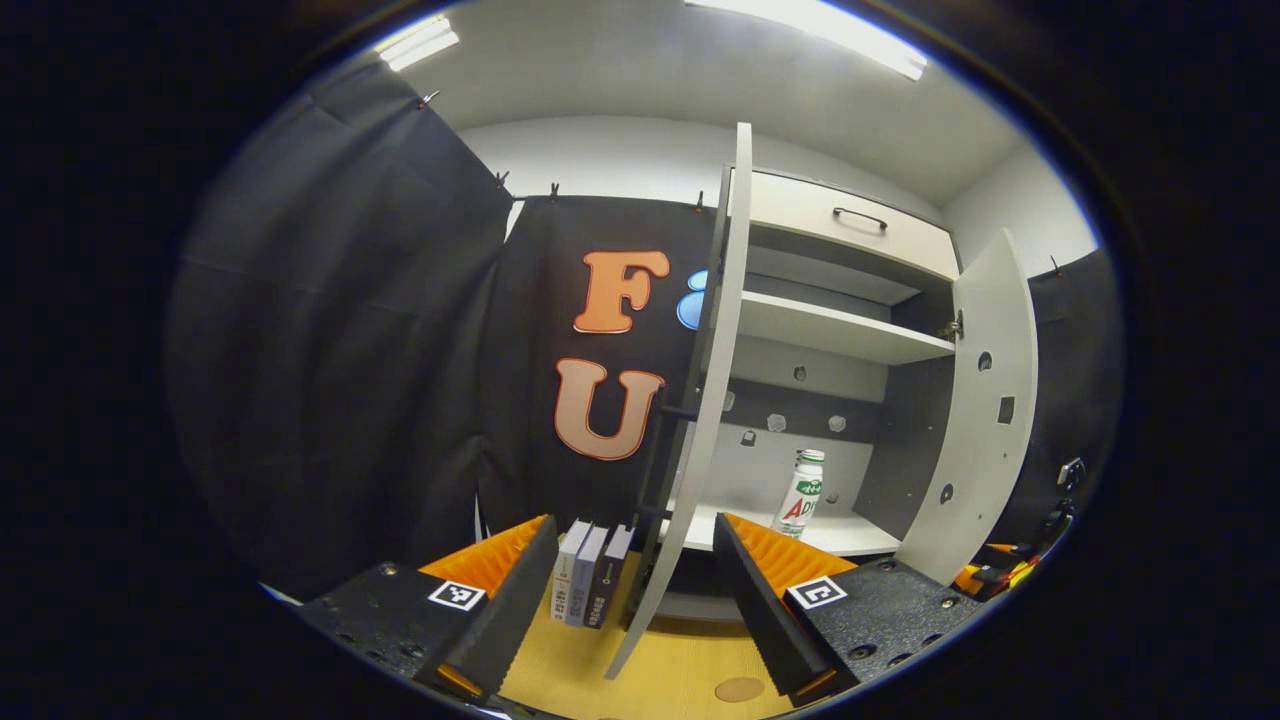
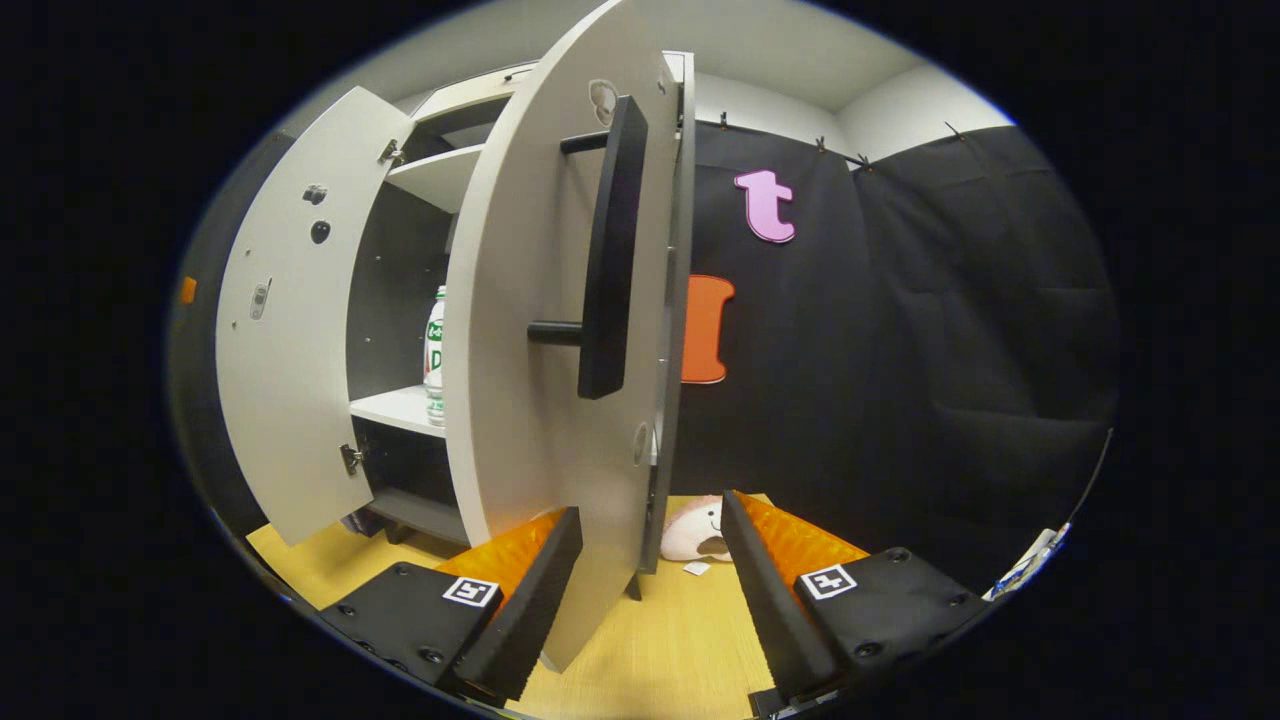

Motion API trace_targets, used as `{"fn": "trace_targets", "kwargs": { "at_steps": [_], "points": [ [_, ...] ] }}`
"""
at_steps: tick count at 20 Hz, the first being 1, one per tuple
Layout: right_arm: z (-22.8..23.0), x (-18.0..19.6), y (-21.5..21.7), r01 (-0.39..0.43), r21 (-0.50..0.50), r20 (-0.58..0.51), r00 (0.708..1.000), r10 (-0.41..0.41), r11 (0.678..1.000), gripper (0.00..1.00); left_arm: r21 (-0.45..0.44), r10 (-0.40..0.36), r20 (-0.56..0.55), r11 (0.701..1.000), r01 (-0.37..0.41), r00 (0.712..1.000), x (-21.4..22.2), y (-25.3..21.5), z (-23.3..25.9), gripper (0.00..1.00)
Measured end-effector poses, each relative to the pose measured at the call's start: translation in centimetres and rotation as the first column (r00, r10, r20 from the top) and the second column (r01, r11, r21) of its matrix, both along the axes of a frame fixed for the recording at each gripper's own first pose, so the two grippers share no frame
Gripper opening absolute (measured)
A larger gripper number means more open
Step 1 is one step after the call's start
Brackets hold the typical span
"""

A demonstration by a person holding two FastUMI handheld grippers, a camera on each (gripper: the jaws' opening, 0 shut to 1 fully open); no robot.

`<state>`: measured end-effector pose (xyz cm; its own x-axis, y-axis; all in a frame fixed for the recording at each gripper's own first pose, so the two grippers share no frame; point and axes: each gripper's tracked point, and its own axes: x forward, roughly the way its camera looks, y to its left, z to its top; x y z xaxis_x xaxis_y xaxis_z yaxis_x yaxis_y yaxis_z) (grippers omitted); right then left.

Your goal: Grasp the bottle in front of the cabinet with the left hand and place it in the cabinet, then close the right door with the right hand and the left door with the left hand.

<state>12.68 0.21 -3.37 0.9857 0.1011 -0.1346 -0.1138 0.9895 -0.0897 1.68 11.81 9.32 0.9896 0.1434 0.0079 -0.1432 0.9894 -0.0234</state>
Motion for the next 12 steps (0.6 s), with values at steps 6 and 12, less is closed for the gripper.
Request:
{"fn": "trace_targets", "kwargs": {
  "at_steps": [6,12],
  "points": [
    [-0.5,1.2,2.6,-0.002,-0.006,-0.005,1.0,0.002,1.0,0.93,-0.003,0.041,-0.008,0.999,-0.041,0.999,-1.2,2.2,-0.6,0.94],
    [-0.4,2.2,5.1,-0.071,-0.043,0.004,0.997,0.071,0.997,0.94,-0.003,0.047,-0.015,0.999,-0.047,0.999,-0.9,2.6,-1.1,0.95]
  ]
}}
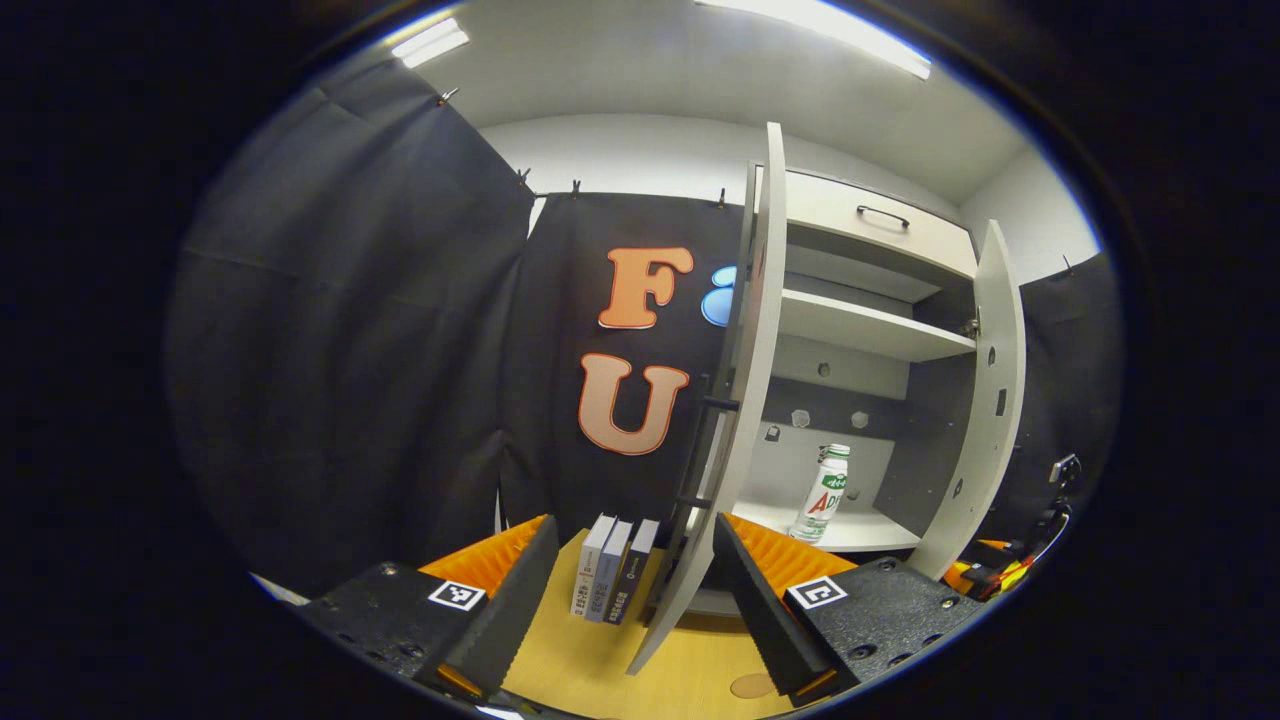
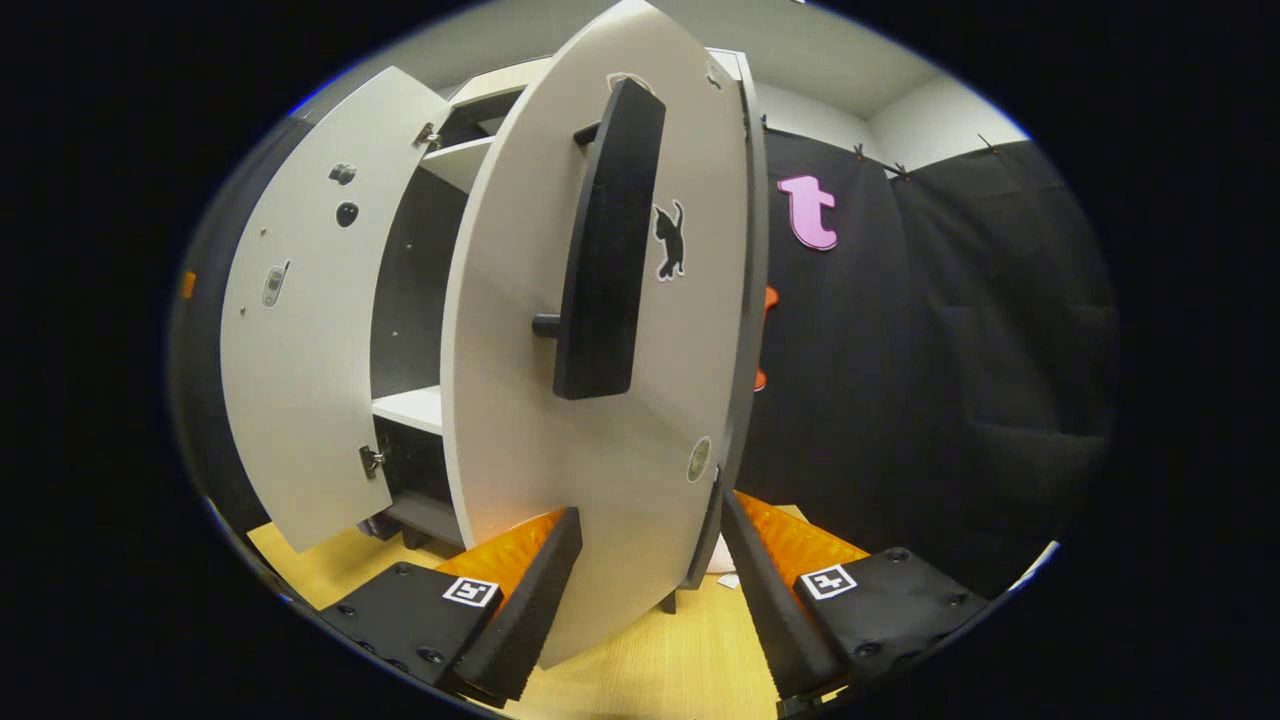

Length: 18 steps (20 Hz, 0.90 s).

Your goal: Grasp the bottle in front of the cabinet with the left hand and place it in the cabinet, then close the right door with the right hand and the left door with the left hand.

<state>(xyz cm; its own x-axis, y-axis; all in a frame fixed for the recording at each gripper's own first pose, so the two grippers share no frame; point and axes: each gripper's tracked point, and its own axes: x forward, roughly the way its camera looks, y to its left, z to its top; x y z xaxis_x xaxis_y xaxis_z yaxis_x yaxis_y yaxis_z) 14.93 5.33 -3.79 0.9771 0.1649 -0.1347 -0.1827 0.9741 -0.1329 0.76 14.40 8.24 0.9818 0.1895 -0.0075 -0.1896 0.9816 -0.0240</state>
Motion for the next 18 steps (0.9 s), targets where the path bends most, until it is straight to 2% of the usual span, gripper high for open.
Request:
{"fn": "trace_targets", "kwargs": {
  "at_steps": [2,4,5,6,8,9,14,16,18],
  "points": [
    [-0.1,0.3,0.9,-0.019,-0.012,0.002,1.0,0.019,1.0,0.94,-0.005,0.001,-0.004,1.0,-0.001,1.0,-0.1,0.0,-0.3,0.92],
    [-0.4,0.4,2.2,-0.051,-0.025,-0.006,0.999,0.05,0.998,0.94,-0.02,-0.002,-0.011,1.0,0.002,1.0,-0.1,0.0,-0.6,0.94],
    [-0.5,0.4,2.6,-0.056,-0.036,-0.009,0.998,0.056,0.998,0.89,-0.023,-0.003,-0.016,1.0,0.002,1.0,-0.1,0.0,-1.0,0.94],
    [-0.3,0.3,2.5,-0.048,-0.043,-0.003,0.999,0.047,0.998,0.98,-0.02,-0.003,-0.019,1.0,0.002,1.0,0.1,0.1,-1.2,0.92],
    [0.2,-0.4,2.8,-0.053,-0.034,0.011,0.999,0.053,0.998,0.94,-0.003,0.001,-0.027,1.0,-0.001,1.0,0.4,0.4,-1.3,0.95],
    [0.3,-0.8,2.8,-0.052,-0.033,0.014,0.999,0.053,0.998,0.98,0.004,0.005,-0.029,1.0,-0.005,1.0,0.6,0.7,-1.4,0.95],
    [2.2,-3.2,1.4,-0.029,-0.013,0.033,0.999,0.029,1.0,0.98,0.008,0.054,-0.008,0.999,-0.054,0.999,2.2,3.0,-2.2,0.97],
    [3.2,-4.3,0.7,-0.028,0.001,0.034,0.999,0.028,1.0,0.98,0.0,0.057,0.005,0.998,-0.057,0.998,3.1,3.7,-2.4,0.95],
    [4.1,-5.3,-0.1,-0.022,0.022,0.031,0.999,0.021,1.0,0.98,-0.003,0.064,0.01,0.998,-0.064,0.998,4.0,4.4,-2.5,0.97]
  ]
}}
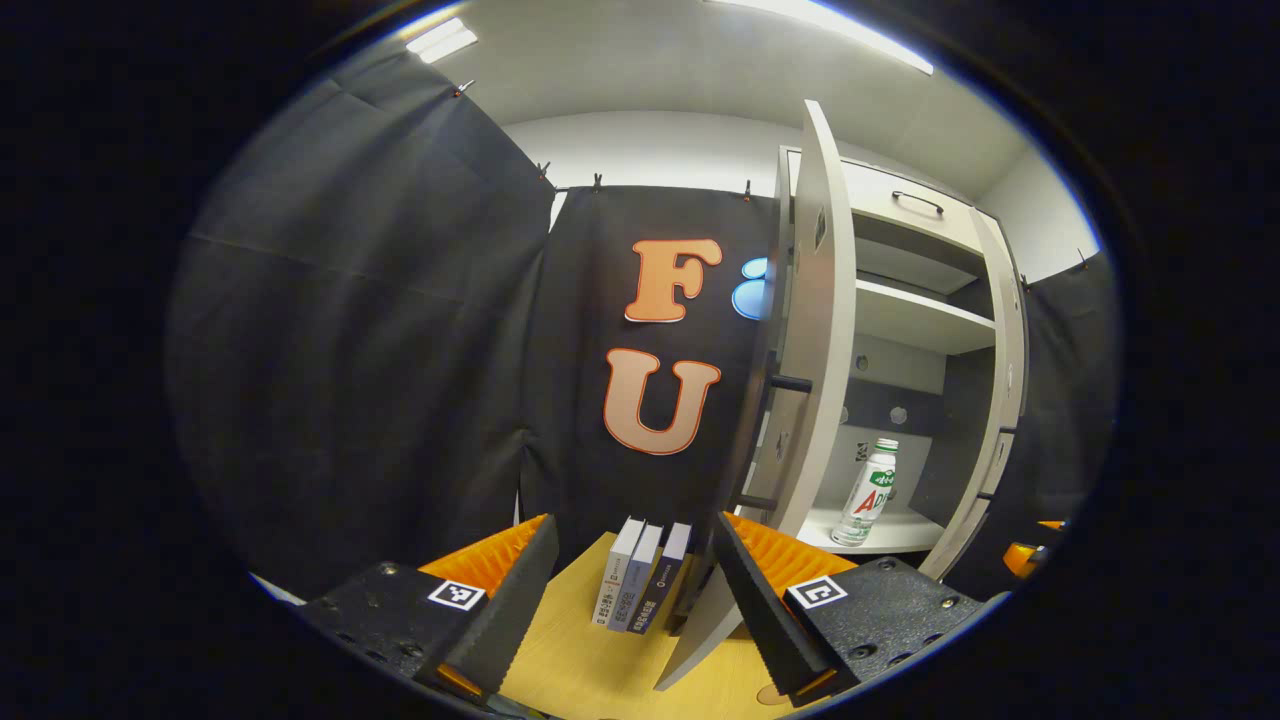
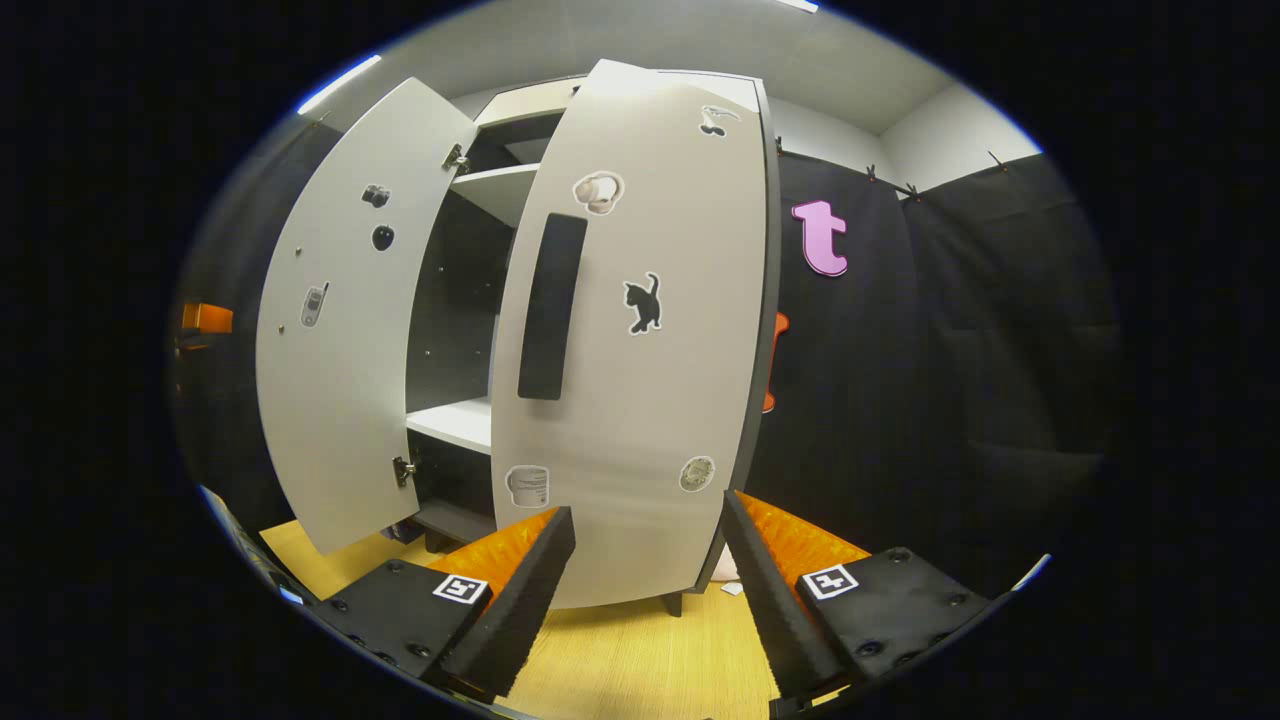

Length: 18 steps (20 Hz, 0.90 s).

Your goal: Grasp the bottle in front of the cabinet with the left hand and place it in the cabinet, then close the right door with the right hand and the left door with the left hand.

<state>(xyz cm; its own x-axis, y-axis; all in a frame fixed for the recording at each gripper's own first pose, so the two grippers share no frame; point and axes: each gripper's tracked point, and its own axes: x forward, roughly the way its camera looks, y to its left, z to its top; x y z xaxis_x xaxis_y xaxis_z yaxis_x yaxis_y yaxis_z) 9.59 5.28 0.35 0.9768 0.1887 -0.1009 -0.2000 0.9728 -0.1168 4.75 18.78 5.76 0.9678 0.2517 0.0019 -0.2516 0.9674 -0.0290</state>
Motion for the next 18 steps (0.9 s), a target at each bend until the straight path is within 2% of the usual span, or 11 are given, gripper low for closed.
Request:
{"fn": "trace_targets", "kwargs": {
  "at_steps": [6,7,9,17,18],
  "points": [
    [3.0,-3.0,-3.4,0.079,0.086,-0.035,0.996,-0.076,0.993,0.98,0.026,-0.004,-0.024,1.0,0.005,1.0,1.8,0.8,-1.0,0.95],
    [3.8,-3.5,-4.0,0.087,0.103,-0.026,0.996,-0.085,0.991,0.94,0.033,-0.007,-0.035,0.999,0.008,0.999,2.0,0.8,-1.3,0.95],
    [4.7,-3.7,-4.6,0.112,0.127,-0.006,0.994,-0.112,0.986,0.98,0.045,-0.015,-0.055,0.999,0.018,0.998,2.6,0.6,-2.1,0.95],
    [9.4,-6.9,-10.0,0.217,0.087,0.108,0.968,-0.226,0.972,0.98,0.0,-0.091,-0.119,0.996,0.092,0.989,5.7,-1.3,-5.6,0.95],
    [9.8,-7.3,-10.8,0.234,0.083,0.122,0.962,-0.243,0.969,0.94,0.009,-0.083,-0.124,0.996,0.085,0.989,5.8,-1.3,-5.9,0.95]
  ]
}}
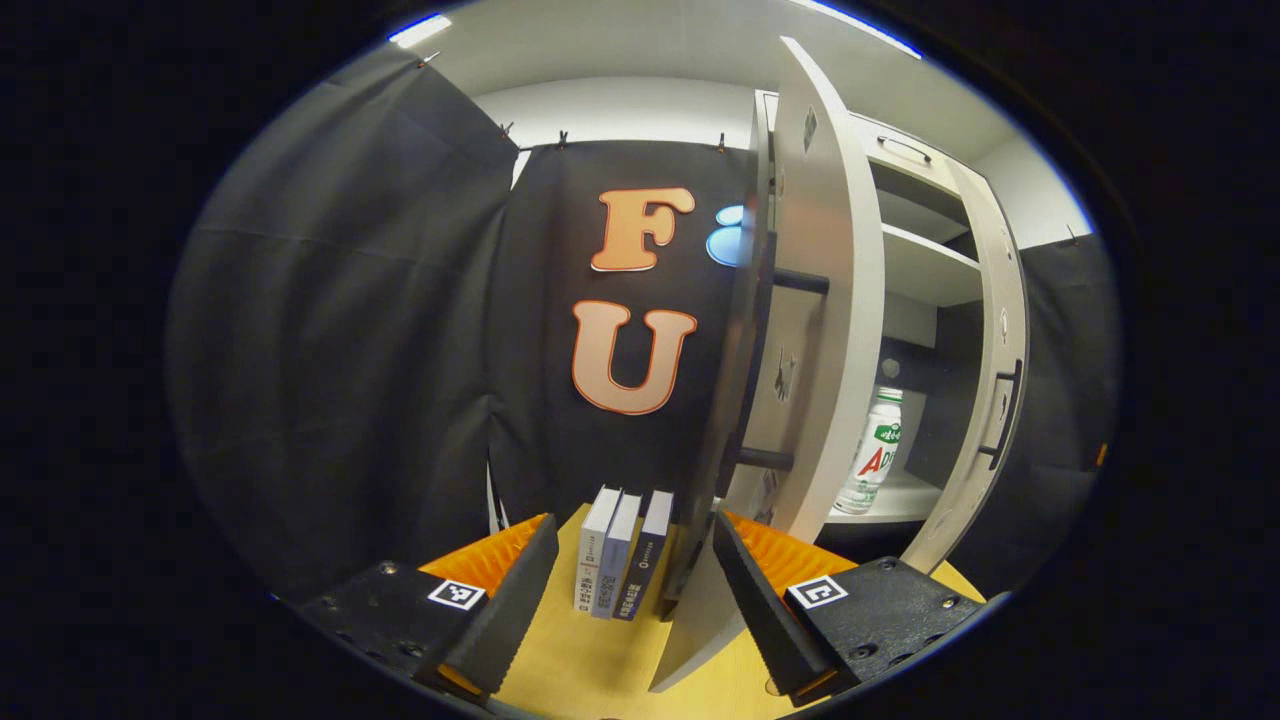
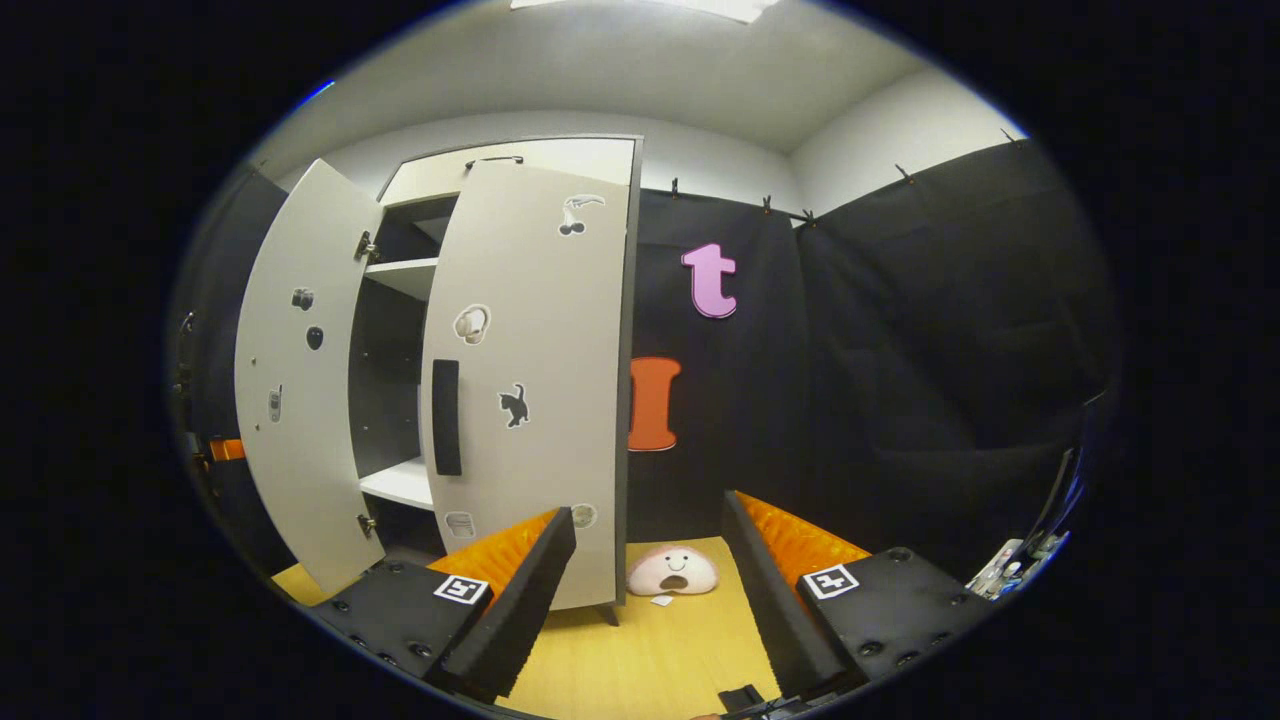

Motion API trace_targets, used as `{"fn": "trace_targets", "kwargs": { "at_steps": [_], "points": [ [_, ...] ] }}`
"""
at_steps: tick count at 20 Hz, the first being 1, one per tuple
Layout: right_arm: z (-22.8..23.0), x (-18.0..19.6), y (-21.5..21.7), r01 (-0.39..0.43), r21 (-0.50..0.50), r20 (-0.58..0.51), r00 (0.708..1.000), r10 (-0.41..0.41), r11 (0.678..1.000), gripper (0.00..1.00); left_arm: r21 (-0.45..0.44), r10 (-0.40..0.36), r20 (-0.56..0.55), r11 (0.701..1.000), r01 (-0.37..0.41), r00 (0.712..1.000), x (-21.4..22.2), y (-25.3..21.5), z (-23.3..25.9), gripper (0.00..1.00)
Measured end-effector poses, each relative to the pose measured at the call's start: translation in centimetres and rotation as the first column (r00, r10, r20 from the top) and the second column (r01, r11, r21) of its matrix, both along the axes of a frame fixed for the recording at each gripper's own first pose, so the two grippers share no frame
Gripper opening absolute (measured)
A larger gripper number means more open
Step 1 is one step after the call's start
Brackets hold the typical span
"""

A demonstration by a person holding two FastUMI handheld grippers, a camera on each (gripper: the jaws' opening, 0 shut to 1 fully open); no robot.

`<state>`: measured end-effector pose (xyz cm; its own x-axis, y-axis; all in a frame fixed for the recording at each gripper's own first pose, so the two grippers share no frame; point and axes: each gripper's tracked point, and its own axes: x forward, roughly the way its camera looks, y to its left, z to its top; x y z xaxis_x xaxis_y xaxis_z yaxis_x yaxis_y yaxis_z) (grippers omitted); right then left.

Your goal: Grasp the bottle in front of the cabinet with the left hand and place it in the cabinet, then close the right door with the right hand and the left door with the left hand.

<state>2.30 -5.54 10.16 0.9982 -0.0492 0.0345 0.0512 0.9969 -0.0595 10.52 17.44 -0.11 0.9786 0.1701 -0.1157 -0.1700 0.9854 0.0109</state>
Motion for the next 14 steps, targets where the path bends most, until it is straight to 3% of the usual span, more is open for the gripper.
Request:
{"fn": "trace_targets", "kwargs": {
  "at_steps": [6,11,14],
  "points": [
    [1.3,-1.6,-3.7,0.09,0.002,0.042,0.995,-0.09,0.996,0.98,0.02,0.016,-0.007,1.0,-0.016,1.0,0.2,0.2,-0.3,0.92],
    [1.0,-1.2,-3.2,0.087,-0.012,0.043,0.995,-0.086,0.996,0.98,0.083,0.016,-0.008,0.996,-0.016,1.0,0.1,-0.7,0.2,0.92],
    [0.1,-0.8,-2.6,0.071,-0.003,0.026,0.997,-0.07,0.998,0.98,0.1,-0.021,-0.014,0.995,0.022,1.0,0.3,-3.7,-0.2,0.94]
  ]
}}
